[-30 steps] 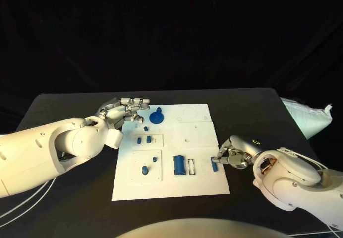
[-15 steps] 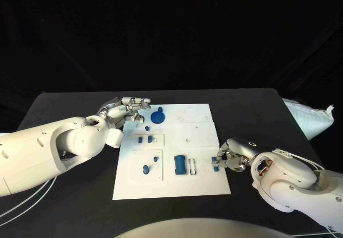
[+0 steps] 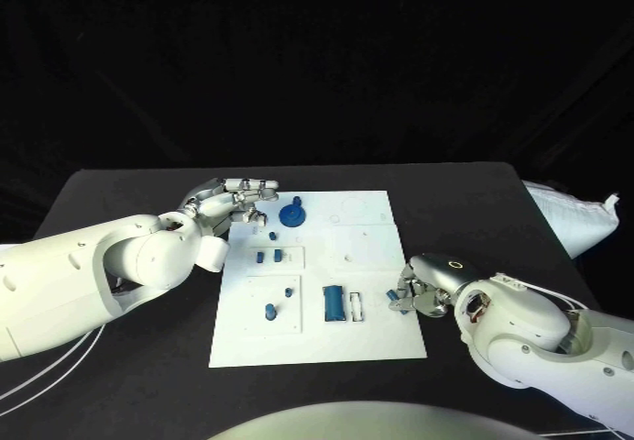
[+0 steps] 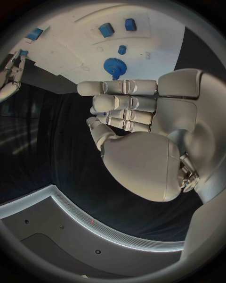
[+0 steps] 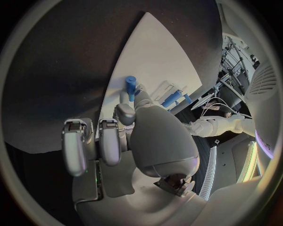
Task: Assemble the parts on the task board
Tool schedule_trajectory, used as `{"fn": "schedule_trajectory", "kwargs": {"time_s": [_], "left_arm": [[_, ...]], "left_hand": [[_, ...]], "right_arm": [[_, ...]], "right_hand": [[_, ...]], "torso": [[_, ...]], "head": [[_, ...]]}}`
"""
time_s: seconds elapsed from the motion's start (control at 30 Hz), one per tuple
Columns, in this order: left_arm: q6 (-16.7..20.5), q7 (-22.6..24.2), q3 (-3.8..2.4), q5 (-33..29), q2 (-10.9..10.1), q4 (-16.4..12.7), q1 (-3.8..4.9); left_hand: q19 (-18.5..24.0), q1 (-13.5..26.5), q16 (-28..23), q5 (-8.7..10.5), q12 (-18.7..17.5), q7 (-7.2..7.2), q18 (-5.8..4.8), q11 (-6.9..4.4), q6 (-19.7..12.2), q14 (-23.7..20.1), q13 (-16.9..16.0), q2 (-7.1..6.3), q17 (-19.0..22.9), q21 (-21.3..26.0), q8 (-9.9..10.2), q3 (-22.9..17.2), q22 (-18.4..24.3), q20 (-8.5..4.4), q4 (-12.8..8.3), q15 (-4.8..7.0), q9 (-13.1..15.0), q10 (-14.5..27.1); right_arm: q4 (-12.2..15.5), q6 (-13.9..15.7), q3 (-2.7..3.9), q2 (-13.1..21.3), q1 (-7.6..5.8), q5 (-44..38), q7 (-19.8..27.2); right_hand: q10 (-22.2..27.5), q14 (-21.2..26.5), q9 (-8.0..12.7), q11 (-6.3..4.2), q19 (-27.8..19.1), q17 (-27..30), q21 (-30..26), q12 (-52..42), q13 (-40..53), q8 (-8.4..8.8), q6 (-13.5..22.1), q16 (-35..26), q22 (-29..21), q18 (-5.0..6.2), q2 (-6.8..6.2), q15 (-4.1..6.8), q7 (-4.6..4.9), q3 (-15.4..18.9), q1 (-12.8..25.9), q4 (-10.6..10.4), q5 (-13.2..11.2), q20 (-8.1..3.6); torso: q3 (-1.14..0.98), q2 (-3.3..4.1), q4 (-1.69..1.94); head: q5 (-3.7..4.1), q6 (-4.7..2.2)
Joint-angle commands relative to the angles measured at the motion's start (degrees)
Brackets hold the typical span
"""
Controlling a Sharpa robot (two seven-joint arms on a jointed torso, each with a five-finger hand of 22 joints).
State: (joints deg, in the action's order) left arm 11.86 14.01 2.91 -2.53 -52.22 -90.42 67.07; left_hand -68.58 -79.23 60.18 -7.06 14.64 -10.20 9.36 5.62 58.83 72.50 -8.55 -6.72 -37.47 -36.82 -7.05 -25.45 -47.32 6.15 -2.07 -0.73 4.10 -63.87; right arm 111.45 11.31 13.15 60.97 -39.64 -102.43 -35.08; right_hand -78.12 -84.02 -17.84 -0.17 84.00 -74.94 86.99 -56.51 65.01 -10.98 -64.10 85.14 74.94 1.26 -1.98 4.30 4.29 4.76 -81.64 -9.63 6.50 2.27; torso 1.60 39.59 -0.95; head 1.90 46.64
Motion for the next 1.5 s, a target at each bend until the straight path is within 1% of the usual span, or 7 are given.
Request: {"fn": "schedule_trajectory", "kwargs": {"time_s": [0.03,0.33,0.53,0.8,0.9,1.13,1.5], "left_arm": [[-0.9,0.3,-0.04,0.2,0.0,0.0,-0.01],[-1.0,0.4,-0.04,0.2,0.0,-0.1,-0.01],[-1.0,0.4,-0.04,0.2,0.0,-0.1,-0.01],[-1.0,0.4,-0.04,0.3,-0.1,-0.2,-0.01],[-1.0,0.3,-0.04,0.4,-0.1,-0.2,-0.01],[-1.4,0.2,-0.04,0.4,0.0,-0.4,-0.02],[-2.1,-0.1,-0.04,0.8,0.1,-0.5,-0.02]], "left_hand": [[0.3,-0.1,0.2,-0.18,0.4,-0.03,1.1,0.06,-0.3,-0.2,0.0,0.5,0.1,0.4,-0.4,0.2,0.1,0.27,0.0,0.01,0.0,0.3],[0.3,-0.1,0.2,-0.18,0.4,-0.03,1.1,0.06,-0.3,-0.2,0.0,0.5,0.1,0.4,-0.4,0.2,0.1,0.27,0.0,0.01,0.0,0.3],[0.3,-0.2,0.3,-0.18,0.4,-0.02,1.11,0.05,-0.3,-0.3,-0.1,0.52,0.0,0.4,-0.4,0.2,0.1,0.27,-0.1,0.01,0.0,0.3],[0.3,-0.2,0.3,-0.18,0.4,-0.02,1.11,0.05,-0.3,-0.3,-0.1,0.52,0.0,0.4,-0.4,0.2,0.1,0.27,-0.1,0.01,0.0,0.3],[0.3,-0.2,0.3,-0.18,0.4,-0.02,1.11,0.05,-0.3,-0.3,-0.1,0.52,0.0,0.4,-0.4,0.2,0.1,0.27,-0.1,0.01,0.0,0.3],[0.3,-0.2,0.3,-0.19,0.5,-0.03,1.11,0.05,-0.3,-0.3,-0.1,0.53,0.0,0.4,-0.4,0.2,0.1,0.27,-0.1,0.01,0.0,0.3],[0.4,-0.6,0.3,-0.23,0.7,-0.04,1.13,0.05,-0.4,-0.3,-0.1,0.55,0.1,0.4,-0.5,0.1,0.0,0.23,-0.5,0.05,-0.1,0.5]], "right_arm": [[-1.0,-6.0,-0.73,-0.4,0.99,-5.1,-0.4],[-0.8,-6.6,-0.83,-0.8,1.24,-6.1,-0.5],[-0.4,-3.3,-0.84,-1.0,1.27,-5.5,-0.6],[0.1,0.4,-0.84,-1.1,1.27,-1.2,-0.6],[0.4,4.1,-0.83,-1.0,1.26,3.0,-0.5],[2.0,10.6,-0.68,-0.6,1.24,11.1,-0.1],[3.2,11.9,-0.44,-0.7,1.05,21.3,0.2]], "right_hand": [[-0.2,-4.3,0.3,-0.27,3.4,-7.1,-0.3,0.4,0.1,0.21,-0.1,-0.1,10.4,-0.04,0.16,-0.12,-0.17,-0.3,-1.1,0.4,-0.1,-0.17],[0.1,-4.4,0.2,-0.6,3.5,-7.3,-0.2,0.9,0.1,0.68,-0.7,-0.1,10.5,-0.08,1.19,0.2,-0.46,-3.9,-4.5,2.2,3.6,-0.4],[0.2,-4.4,-0.1,-0.45,3.6,-7.6,-0.1,1.4,0.0,0.92,-1.5,0.0,10.7,-0.13,2.13,0.07,-0.04,-9.6,-7.6,5.0,6.6,-0.51],[-0.4,-4.4,-0.8,-0.44,3.6,-7.7,0.0,1.8,0.0,1.54,-1.0,0.0,10.9,-0.15,0.16,0.05,-0.37,-15.6,-2.2,4.2,11.8,-0.26],[-0.8,-4.5,-1.2,-0.48,3.7,-8.0,0.1,1.2,0.5,1.9,-0.8,0.2,11.0,-0.18,-1.37,0.1,-0.3,-18.5,0.1,3.5,12.6,-0.36],[-1.2,-4.6,-1.6,-0.52,3.9,-8.5,0.3,0.7,1.1,2.32,-0.8,0.5,11.3,-0.26,-2.87,0.1,-0.37,-21.9,3.3,2.2,15.3,-0.38],[-1.6,-4.7,-2.0,-0.55,4.0,-8.7,0.4,0.3,1.6,2.45,-1.0,0.6,11.5,-0.3,-4.4,0.14,-0.41,-24.0,5.6,1.5,17.4,-0.42]], "torso": [[0.02,-0.01,0.0],[0.04,-0.02,-0.06],[0.03,0.0,0.02],[0.04,0.02,0.04],[0.06,-0.01,-0.01],[0.04,0.03,0.14],[0.14,-0.04,0.1]], "head": [[-0.09,0.13],[-0.16,0.14],[-0.13,0.19],[-0.31,0.39],[-0.36,0.43],[-0.17,0.39],[-0.84,0.52]]}}
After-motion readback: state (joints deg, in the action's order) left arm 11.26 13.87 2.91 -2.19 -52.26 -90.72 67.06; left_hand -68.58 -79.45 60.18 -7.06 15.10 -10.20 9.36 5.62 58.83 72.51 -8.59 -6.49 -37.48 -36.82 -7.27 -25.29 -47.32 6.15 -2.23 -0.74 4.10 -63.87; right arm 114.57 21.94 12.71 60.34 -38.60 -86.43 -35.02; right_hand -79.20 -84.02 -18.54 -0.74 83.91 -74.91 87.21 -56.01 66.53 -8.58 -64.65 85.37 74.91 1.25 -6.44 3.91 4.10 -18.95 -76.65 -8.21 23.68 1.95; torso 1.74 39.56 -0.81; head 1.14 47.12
